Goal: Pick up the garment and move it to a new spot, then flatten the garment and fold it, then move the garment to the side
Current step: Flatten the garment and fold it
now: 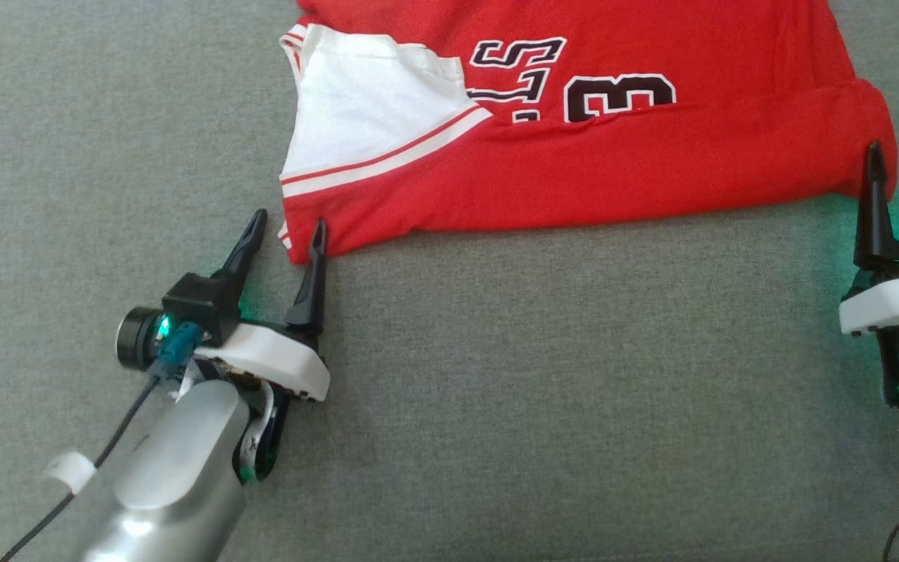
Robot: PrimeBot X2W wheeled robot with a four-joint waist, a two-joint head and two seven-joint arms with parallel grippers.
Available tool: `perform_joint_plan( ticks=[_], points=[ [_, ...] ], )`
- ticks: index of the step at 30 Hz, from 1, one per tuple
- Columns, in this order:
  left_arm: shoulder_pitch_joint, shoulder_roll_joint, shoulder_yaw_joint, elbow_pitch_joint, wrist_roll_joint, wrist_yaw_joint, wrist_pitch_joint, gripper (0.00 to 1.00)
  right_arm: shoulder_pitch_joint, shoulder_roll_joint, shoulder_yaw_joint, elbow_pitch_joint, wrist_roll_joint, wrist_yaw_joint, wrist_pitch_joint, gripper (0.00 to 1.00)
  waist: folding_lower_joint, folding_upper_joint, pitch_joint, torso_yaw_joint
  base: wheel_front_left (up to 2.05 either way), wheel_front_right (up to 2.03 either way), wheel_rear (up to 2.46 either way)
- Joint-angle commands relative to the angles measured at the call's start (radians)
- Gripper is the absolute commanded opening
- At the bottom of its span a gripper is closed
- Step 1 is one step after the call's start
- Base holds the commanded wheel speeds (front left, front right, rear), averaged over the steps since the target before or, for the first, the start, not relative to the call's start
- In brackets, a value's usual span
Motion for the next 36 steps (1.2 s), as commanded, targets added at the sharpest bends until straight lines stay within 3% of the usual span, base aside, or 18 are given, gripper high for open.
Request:
perform_joint_plan(
  ticks=[1,2,3,4,6,18,19,21,29,36],
  points=[
    [-0.016,0.016,0.041,-0.012,-0.01,-0.005,0.001,1.0,-0.002,-0.013,0.019,-0.023,0.001,-0.001,-0.01,1.0,0.0001,-0.0001,0.003,-0.003,0.0,0.0,0.0],
    [-0.019,0.013,0.04,0.004,-0.017,-0.008,0.011,1.0,-0.004,-0.015,0.02,-0.021,0.002,-0.001,-0.011,1.0,0.0001,-0.0001,0.004,-0.005,0.0,0.0,0.0],
    [-0.021,0.01,0.037,0.017,-0.023,-0.015,0.021,0.76,-0.005,-0.017,0.021,-0.019,0.003,-0.001,-0.011,1.0,0.0001,-0.0001,0.005,-0.007,0.0,0.0,0.0],
    [-0.022,0.006,0.035,0.029,-0.03,-0.022,0.031,0.41,-0.006,-0.019,0.02,-0.016,0.004,-0.001,-0.012,1.0,0.0001,-0.0001,0.006,-0.008,0.0,0.0,0.0],
    [-0.022,-0.002,0.026,0.048,-0.041,-0.038,0.051,0.0,-0.007,-0.023,0.019,-0.008,0.007,-0.001,-0.012,1.0,0.0001,-0.0001,0.006,-0.008,0.0,0.0,0.0],
    [-0.014,0.023,0.0,0.028,-0.021,-0.057,0.026,0.0,-0.065,-0.047,0.045,0.163,0.075,-0.001,0.063,1.0,0.0001,-0.0001,-0.012,0.023,0.0,0.0,0.0],
    [-0.015,0.026,0.0,0.025,-0.022,-0.059,0.027,0.0,-0.077,-0.048,0.061,0.181,0.089,-0.001,0.077,0.89,0.0001,-0.0001,-0.012,0.024,0.0,0.0,0.0],
    [-0.018,0.031,-0.003,0.019,-0.017,-0.057,0.024,0.0,-0.091,-0.05,0.101,0.213,0.134,-0.001,0.115,0.0,0.0001,-0.0001,-0.014,0.031,0.0,0.0,0.0],
    [0.011,0.046,-0.013,-0.003,0.007,-0.036,-0.003,0.0,-0.043,-0.139,0.174,0.218,0.251,-0.001,0.1,0.0,0.0001,-0.0001,-0.062,0.048,0.0,0.0,0.0],
    [0.136,0.081,-0.019,-0.092,-0.002,0.001,-0.006,0.0,0.102,-0.218,0.223,0.135,0.301,-0.001,0.104,0.0,0.0001,-0.0001,-0.126,0.038,0.0,0.0,0.0]
  ],
)
